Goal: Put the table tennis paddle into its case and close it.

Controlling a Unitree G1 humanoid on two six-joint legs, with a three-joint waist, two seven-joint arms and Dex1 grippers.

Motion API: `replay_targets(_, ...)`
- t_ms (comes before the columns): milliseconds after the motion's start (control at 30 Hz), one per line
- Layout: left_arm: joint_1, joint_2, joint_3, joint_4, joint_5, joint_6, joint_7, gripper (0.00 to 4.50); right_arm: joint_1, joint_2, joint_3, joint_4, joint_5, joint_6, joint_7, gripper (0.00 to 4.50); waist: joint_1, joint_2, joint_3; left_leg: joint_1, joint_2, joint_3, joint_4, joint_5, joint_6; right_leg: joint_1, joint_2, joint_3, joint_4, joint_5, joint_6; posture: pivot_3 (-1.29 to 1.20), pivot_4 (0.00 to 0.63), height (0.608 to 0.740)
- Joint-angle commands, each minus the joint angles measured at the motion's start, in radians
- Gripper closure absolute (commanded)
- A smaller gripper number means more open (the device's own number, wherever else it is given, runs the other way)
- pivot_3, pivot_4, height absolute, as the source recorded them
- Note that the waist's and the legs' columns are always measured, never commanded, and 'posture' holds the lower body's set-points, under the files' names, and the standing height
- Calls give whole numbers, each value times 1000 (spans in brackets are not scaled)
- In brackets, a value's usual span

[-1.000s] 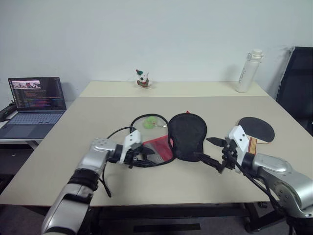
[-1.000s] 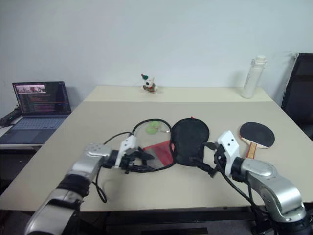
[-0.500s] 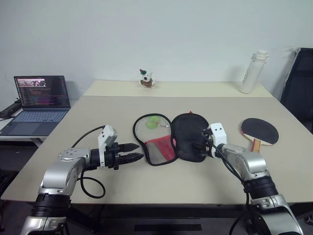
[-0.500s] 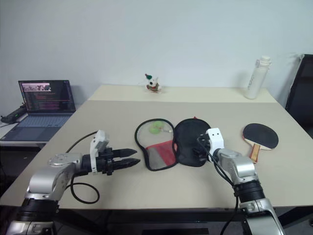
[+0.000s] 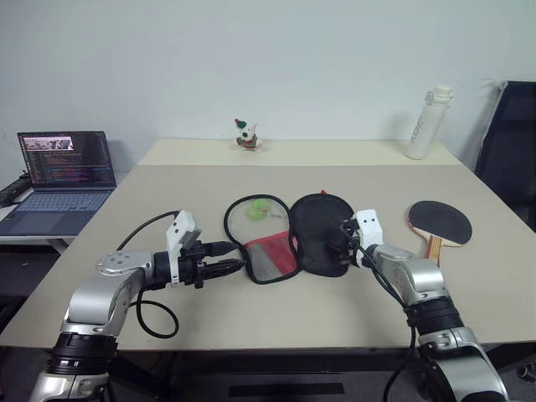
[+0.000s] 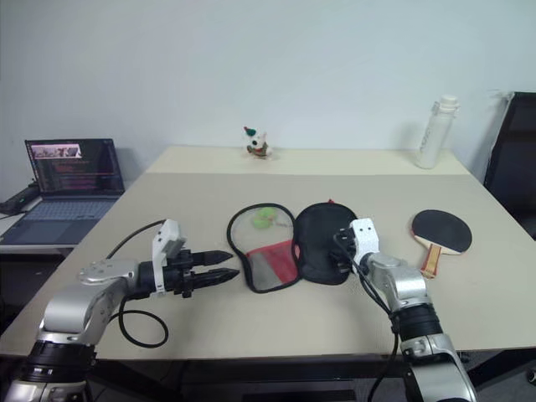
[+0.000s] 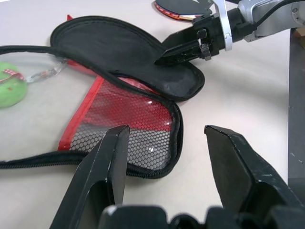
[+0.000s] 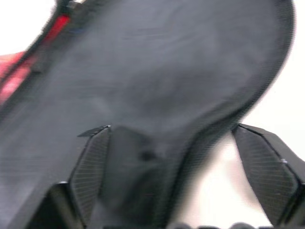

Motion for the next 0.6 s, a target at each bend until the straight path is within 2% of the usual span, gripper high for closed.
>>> replay_targets(33, -24, 12, 0, -29, -18, -12, 2, 1753, -23, 44, -30, -22, 43, 30, 12, 1238, -2, 0, 0, 0, 1, 0, 0, 0, 0, 0, 1, 0, 0, 0, 0, 0, 150, 740)
replay_targets(267, -34, 14, -16, -20, -13, -20, -3, 1753, -71, 79, -75, 21, 52, 25, -14, 3585, 0, 0, 0, -2, 2, 1, 0, 0, 0, -3, 2, 1, 1, 0, -1, 0, 150, 740)
replay_targets(333, -39, 11, -19, -21, -13, -19, -2, 1753, -82, 84, -104, 28, 64, 30, -27, 4382, 1, 0, 0, -3, 1, 1, 0, 0, 0, -5, 2, 1, 1, 1, -1, 0, 150, 740)
replay_targets(600, -69, 6, -48, -14, -14, -16, -22, 1753, -95, 49, -188, 42, 76, 61, -60, 4478, 2, 0, 0, -3, 1, 2, -1, 0, 0, -5, 1, 2, 1, 1, -1, 0, 150, 740)
